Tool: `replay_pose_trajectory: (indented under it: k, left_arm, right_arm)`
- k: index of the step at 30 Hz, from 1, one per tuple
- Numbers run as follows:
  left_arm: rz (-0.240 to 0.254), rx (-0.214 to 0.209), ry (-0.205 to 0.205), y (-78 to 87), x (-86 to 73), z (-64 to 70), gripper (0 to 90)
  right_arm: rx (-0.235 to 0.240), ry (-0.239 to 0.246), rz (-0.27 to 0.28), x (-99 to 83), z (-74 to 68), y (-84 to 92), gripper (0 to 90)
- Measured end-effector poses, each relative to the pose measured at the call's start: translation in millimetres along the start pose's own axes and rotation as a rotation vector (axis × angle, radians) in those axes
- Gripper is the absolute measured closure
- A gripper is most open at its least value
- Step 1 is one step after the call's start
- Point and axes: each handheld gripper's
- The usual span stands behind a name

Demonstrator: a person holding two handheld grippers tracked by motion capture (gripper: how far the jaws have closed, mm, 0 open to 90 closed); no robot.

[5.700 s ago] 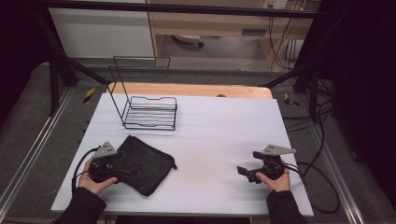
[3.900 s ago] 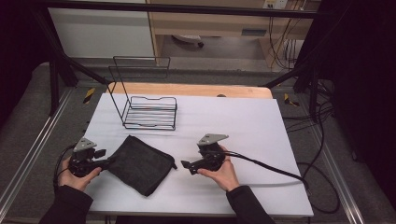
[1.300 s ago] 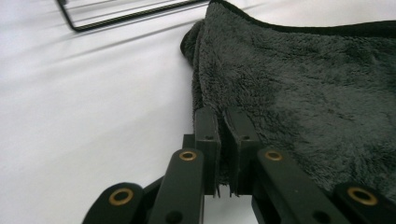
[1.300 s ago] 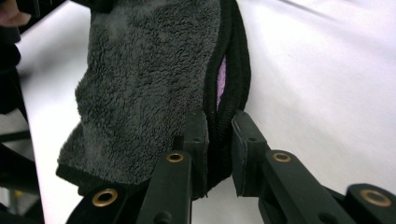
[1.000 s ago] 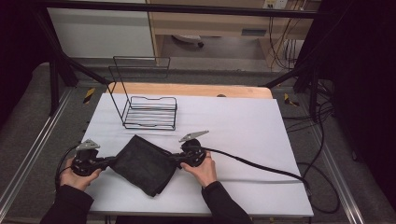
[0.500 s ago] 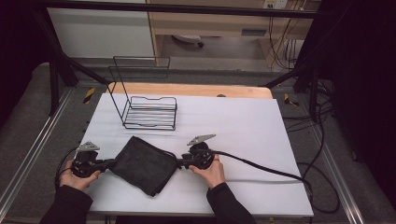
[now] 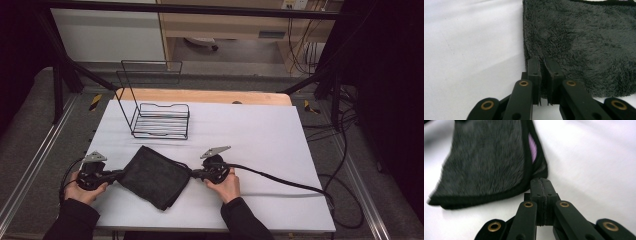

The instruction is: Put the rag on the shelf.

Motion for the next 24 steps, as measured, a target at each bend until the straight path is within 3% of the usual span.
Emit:
replay_pose_trajectory:
  k: [4,11,21,23,24]
  left_arm:
    - [0.014,-0.005,-0.003,0.0,0.9,1.9,83.7]
    - [0.036,-0.03,-0.028,-3.8,5.1,12.3,83.9]
    - [0.08,-0.094,-0.053,-22.8,16.0,45.9,82.7]
    - [0.09,-0.08,-0.069,-23.1,17.3,50.5,79.7]
    - [0.095,-0.073,-0.066,-22.0,17.9,52.1,73.6]
  right_arm:
    - [0.009,-0.006,0.038,11.4,-1.7,16.6,90.0]
    - [-0.018,0.006,0.018,14.8,-5.4,33.7,90.0]
    - [-0.08,-0.017,-0.028,-4.9,-8.8,72.9,90.0]
    - [-0.087,-0.032,-0.044,-12.1,-8.0,77.7,90.0]
    - [-0.085,-0.043,-0.06,-21.2,-3.9,76.2,90.0]
Point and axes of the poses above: each handheld gripper's, and its own axes: y roughly backward along the jaws, x roughly out of its top, z roughly to its right, and after that the axes turned 15 degrees about x, right-handed
